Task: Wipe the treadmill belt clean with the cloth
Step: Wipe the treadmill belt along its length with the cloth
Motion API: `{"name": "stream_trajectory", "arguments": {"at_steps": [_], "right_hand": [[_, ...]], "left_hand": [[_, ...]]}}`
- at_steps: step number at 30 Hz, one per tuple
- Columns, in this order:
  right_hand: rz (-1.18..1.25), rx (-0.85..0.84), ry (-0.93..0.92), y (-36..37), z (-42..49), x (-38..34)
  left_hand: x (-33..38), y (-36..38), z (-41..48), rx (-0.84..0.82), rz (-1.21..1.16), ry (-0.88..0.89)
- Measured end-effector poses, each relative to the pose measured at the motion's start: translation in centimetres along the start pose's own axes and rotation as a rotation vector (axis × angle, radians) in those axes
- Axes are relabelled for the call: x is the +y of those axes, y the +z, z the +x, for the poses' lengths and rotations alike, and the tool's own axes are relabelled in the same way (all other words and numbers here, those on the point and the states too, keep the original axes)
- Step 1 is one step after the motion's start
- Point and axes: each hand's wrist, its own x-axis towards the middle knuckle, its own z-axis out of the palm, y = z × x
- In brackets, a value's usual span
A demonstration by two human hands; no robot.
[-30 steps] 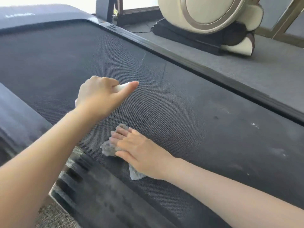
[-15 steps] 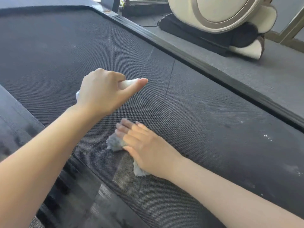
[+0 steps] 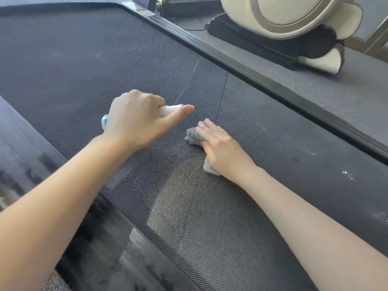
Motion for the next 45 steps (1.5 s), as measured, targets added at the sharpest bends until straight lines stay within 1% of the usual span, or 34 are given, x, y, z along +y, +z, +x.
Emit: {"name": "stream_trajectory", "arguments": {"at_steps": [3,5,8,15,20,23,26,29,34,40,42,45], "right_hand": [[0.016,0.011,0.085,-0.1,0.3,-0.3],[0.075,0.024,0.136,-0.2,0.1,-1.3],[0.177,0.028,0.152,-0.5,-0.6,-3.1],[0.24,-0.047,-0.112,-0.4,-4.4,-8.4],[0.35,-0.137,-0.221,0.1,-6.4,-10.3],[0.351,-0.116,-0.336,0.8,-7.5,-11.2],[0.29,-0.063,-0.451,1.4,-7.6,-10.7],[0.276,-0.051,-0.501,1.6,-7.3,-10.2],[0.229,0.001,-0.522,1.7,-7.1,-10.0],[0.162,0.043,-0.482,1.5,-6.4,-8.5],[0.117,0.036,-0.441,1.4,-5.8,-7.2],[0.109,0.03,-0.331,0.6,-4.6,-4.5]], "left_hand": [[0.0,-1.0,-0.1,-0.012,0.012,-0.026],[0.0,-1.7,-0.3,-0.014,0.016,-0.047],[0.2,-2.4,-0.7,-0.024,0.011,-0.066],[0.4,-3.7,-1.6,-0.049,-0.016,-0.072],[1.0,-4.0,-1.6,-0.084,-0.014,-0.06],[1.5,-3.7,-1.5,-0.11,-0.011,-0.058],[2.0,-3.0,-1.3,-0.123,-0.014,-0.048],[1.7,-2.4,-1.3,-0.134,0.006,-0.058],[0.3,-1.6,-1.9,-0.107,0.064,-0.004],[0.0,-0.6,-2.3,-0.102,0.07,0.009],[0.2,-0.2,-2.2,-0.1,0.054,0.021],[0.7,0.5,-1.7,-0.114,0.064,0.044]]}}
